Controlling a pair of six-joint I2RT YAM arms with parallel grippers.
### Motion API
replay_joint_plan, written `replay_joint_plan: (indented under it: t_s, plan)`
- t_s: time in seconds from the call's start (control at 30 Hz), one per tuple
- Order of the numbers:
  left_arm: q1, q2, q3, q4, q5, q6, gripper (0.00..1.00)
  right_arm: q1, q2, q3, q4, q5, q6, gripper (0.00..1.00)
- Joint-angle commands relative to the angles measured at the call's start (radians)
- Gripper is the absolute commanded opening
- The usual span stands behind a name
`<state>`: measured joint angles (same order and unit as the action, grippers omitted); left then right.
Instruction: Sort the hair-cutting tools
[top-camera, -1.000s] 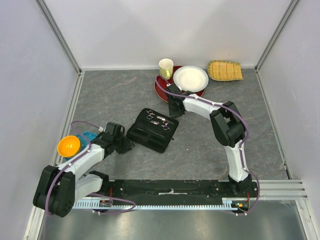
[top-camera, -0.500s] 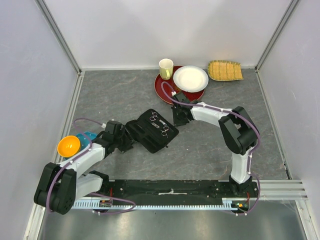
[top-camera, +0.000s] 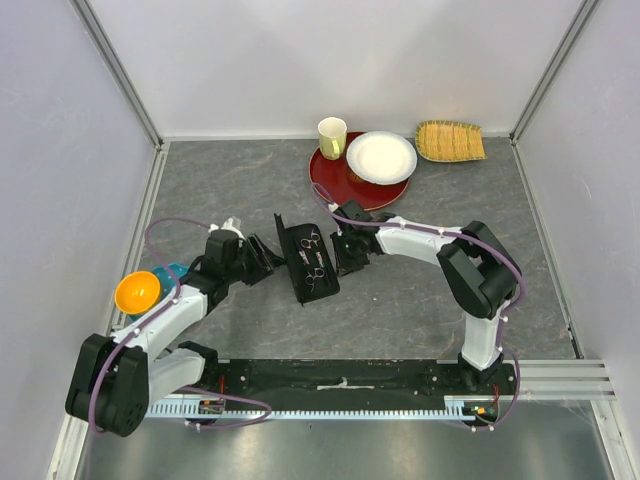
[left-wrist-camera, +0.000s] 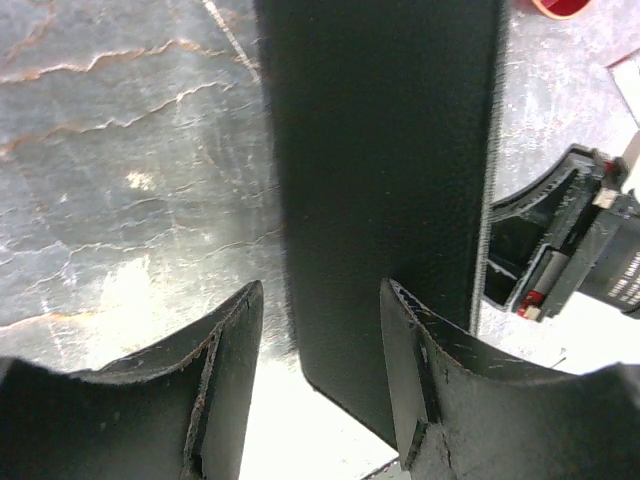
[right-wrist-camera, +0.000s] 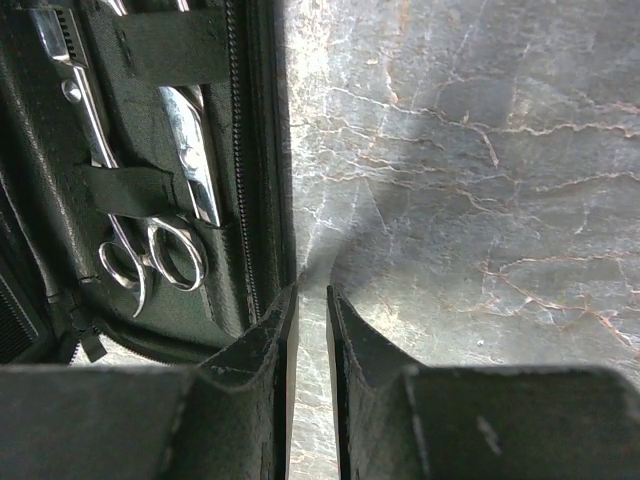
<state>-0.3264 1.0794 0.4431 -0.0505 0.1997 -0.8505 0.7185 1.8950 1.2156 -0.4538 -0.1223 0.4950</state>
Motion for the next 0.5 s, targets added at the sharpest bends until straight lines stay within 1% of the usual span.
replay_joint_plan:
  t_s: [0.0,0.1,0.2,0.23,0.33,0.4,0.47]
  plan:
    - [0.0,0.008,0.058,0.095,0.029,0.059,0.58,-0.002,-0.037,-0.024,-0.025,0.007,0.036,0.25]
    - [0.0,0.054,0.08,0.138,0.072,0.068,0.58,-0.002,-0.071,-0.028,-0.034,0.055,0.074,0.24]
    - [0.0,0.105,0.098,0.156,0.115,0.065,0.57,-0.002,-0.126,-0.034,-0.046,0.113,0.076,0.28]
    - [0.0,0.138,0.103,0.156,0.118,0.062,0.57,-0.002,-0.143,-0.045,-0.043,0.112,0.057,0.33]
    - [0.0,0.203,0.121,0.158,0.133,0.05,0.57,-0.001,-0.224,-0.09,-0.026,0.116,-0.005,0.41]
    - [-0.002,0.237,0.143,0.156,0.158,0.05,0.56,-0.001,-0.292,-0.132,-0.028,0.137,-0.03,0.43]
    - [-0.002,0.281,0.16,0.141,0.172,0.05,0.54,-0.001,-0.357,-0.165,-0.025,0.127,-0.044,0.46]
